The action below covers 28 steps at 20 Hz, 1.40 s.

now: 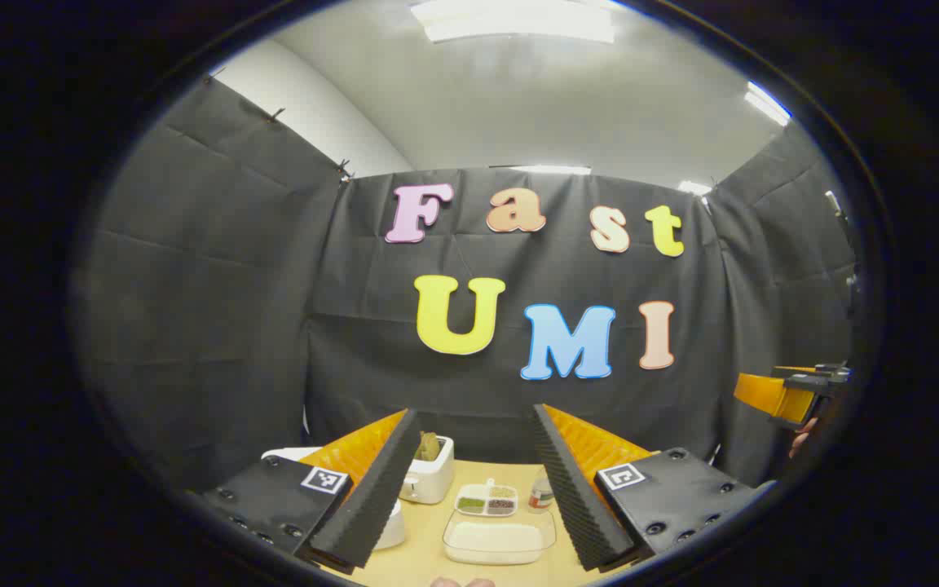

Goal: Close the left gripper, press the button to open the rice cooker; take a wooden spoon from the chopstick holder with the right hand, scoop a spoonful of rice and pour it into the rice cooker, then put the wooden spoon back into the chopstick holder.

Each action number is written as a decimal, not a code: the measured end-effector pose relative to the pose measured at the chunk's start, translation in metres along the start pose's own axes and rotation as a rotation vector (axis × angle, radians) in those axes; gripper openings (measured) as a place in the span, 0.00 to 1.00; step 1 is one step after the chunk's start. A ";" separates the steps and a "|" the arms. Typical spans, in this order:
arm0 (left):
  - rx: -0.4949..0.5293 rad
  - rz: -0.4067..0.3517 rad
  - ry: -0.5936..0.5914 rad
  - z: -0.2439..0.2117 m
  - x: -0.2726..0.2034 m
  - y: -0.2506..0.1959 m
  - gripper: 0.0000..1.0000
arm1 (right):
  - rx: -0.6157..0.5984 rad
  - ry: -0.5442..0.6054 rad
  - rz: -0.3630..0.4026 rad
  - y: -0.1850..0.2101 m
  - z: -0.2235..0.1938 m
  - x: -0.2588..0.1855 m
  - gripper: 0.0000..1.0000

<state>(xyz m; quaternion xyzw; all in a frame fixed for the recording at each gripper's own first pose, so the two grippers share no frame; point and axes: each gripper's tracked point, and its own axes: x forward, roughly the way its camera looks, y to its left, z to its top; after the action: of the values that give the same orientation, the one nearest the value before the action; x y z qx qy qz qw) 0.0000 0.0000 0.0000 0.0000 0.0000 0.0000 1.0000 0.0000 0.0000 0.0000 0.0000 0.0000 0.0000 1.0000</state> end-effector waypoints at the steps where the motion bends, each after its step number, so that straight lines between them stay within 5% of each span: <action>1: 0.000 0.007 0.000 0.001 0.001 -0.002 0.94 | -0.012 0.005 0.002 -0.002 0.000 0.002 0.98; 9: 0.047 0.056 0.003 0.003 -0.002 -0.020 0.96 | 0.054 0.025 0.085 -0.004 -0.009 0.017 0.98; 21: 0.024 -0.059 -0.005 0.003 0.032 -0.011 0.93 | 0.095 -0.024 -0.057 -0.007 0.010 0.016 0.99; 28: 0.009 -0.011 0.032 -0.016 0.055 0.037 0.96 | 0.047 -0.005 -0.029 0.020 -0.003 0.032 0.99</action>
<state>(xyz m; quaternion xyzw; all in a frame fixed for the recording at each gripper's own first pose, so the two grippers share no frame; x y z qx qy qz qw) 0.0554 0.0369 -0.0162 0.0045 0.0162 -0.0053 0.9998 0.0315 0.0199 -0.0028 0.0235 -0.0027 -0.0143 0.9996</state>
